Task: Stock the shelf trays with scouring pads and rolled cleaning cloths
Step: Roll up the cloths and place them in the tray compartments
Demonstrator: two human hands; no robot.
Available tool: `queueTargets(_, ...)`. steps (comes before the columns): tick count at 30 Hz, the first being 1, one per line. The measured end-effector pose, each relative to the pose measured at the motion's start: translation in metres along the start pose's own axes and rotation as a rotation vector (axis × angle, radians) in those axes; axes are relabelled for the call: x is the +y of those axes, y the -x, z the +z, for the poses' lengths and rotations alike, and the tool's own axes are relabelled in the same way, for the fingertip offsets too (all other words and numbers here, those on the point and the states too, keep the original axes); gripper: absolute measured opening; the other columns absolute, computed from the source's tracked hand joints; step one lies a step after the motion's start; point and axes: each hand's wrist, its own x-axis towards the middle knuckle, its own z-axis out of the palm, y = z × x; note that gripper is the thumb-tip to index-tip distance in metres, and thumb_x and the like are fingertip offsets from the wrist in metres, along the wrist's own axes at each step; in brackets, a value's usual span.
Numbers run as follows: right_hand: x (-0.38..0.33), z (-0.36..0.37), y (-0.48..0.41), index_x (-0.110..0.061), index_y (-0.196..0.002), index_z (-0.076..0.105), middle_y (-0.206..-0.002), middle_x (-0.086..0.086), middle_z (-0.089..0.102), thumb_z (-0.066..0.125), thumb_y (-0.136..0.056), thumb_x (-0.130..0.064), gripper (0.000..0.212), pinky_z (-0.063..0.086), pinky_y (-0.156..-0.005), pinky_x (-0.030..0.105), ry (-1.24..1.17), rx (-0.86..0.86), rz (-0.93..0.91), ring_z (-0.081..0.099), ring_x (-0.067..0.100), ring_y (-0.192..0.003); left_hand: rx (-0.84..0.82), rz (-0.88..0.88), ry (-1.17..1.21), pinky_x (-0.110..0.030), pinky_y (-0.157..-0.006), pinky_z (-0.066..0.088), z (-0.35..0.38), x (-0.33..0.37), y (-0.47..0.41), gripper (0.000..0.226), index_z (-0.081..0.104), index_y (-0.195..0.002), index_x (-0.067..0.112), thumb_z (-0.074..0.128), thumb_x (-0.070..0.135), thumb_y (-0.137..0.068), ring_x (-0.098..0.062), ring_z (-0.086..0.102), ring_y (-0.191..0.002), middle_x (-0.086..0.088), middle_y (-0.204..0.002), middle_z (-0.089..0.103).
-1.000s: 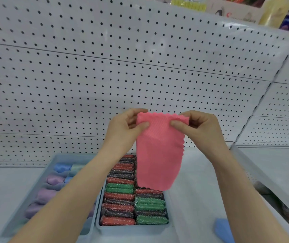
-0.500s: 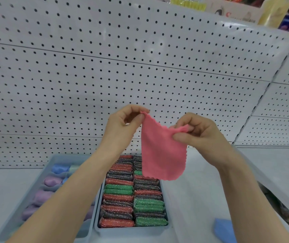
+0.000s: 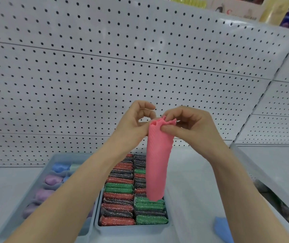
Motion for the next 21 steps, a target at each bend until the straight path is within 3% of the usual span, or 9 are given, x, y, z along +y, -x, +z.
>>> queueTargets(3,-0.002,0.001,-0.002,-0.005,-0.081,0.067,-0.082,0.011,0.069,0.077,-0.078,0.0,0.012,0.053,-0.074,0.044,-0.023,0.034,0.009,0.063,0.02,-0.078,-0.013,-0.038,0.06,-0.022,-0.063,0.051,0.0,-0.003,0.002,0.014,0.061,-0.106,0.019,0.049,0.021,-0.099,-0.007,0.065,-0.071,0.004,-0.093,0.071)
queueTargets(6,-0.004,0.002,-0.006,-0.005,-0.082,0.065,-0.075,0.003,0.066,0.076,-0.079,0.0,0.012,0.049,-0.069,0.037,-0.047,0.116,0.0,0.058,0.018,-0.071,-0.088,-0.103,0.093,-0.031,-0.078,0.056,-0.001,-0.015,0.009,0.043,0.064,-0.115,0.021,0.045,0.048,-0.088,-0.016,0.07,-0.091,-0.001,-0.103,0.073)
queueTargets(9,-0.005,0.002,-0.014,-0.012,-0.079,0.064,-0.073,-0.004,0.064,0.073,-0.081,0.001,0.016,0.047,-0.062,0.031,-0.074,0.213,-0.01,0.053,0.016,-0.065,-0.082,-0.167,0.017,-0.027,-0.076,0.057,0.002,-0.039,0.019,0.028,0.063,-0.112,0.023,0.068,0.019,-0.084,-0.014,0.071,-0.092,0.004,-0.1,0.075)
queueTargets(11,-0.004,0.002,-0.02,-0.013,-0.079,0.063,-0.072,-0.005,0.062,0.073,-0.081,0.001,0.017,0.046,-0.059,0.027,-0.067,0.286,-0.019,0.052,0.013,-0.06,-0.057,-0.192,-0.02,-0.025,-0.075,0.056,0.006,-0.053,0.024,0.031,0.064,-0.107,0.026,0.067,0.004,-0.087,-0.012,0.071,-0.09,0.007,-0.096,0.076)
queueTargets(15,0.007,0.003,-0.024,-0.012,-0.08,0.062,-0.073,-0.004,0.062,0.071,-0.082,0.002,0.016,0.048,-0.057,0.027,-0.05,0.375,0.015,0.053,0.014,-0.056,-0.074,-0.227,0.02,-0.028,-0.08,0.055,0.006,-0.061,0.028,0.029,0.063,-0.112,0.022,0.054,0.0,-0.095,-0.015,0.07,-0.093,0.003,-0.1,0.075)
queueTargets(21,0.025,-0.002,-0.018,-0.009,-0.081,0.063,-0.07,-0.005,0.064,0.072,-0.081,0.004,0.015,0.051,-0.059,0.028,-0.122,0.445,0.105,0.056,0.013,-0.059,-0.239,-0.316,0.127,-0.036,-0.088,0.054,0.004,-0.062,0.033,0.026,0.056,-0.122,0.007,0.044,0.001,-0.1,-0.024,0.068,-0.102,-0.009,-0.111,0.071)
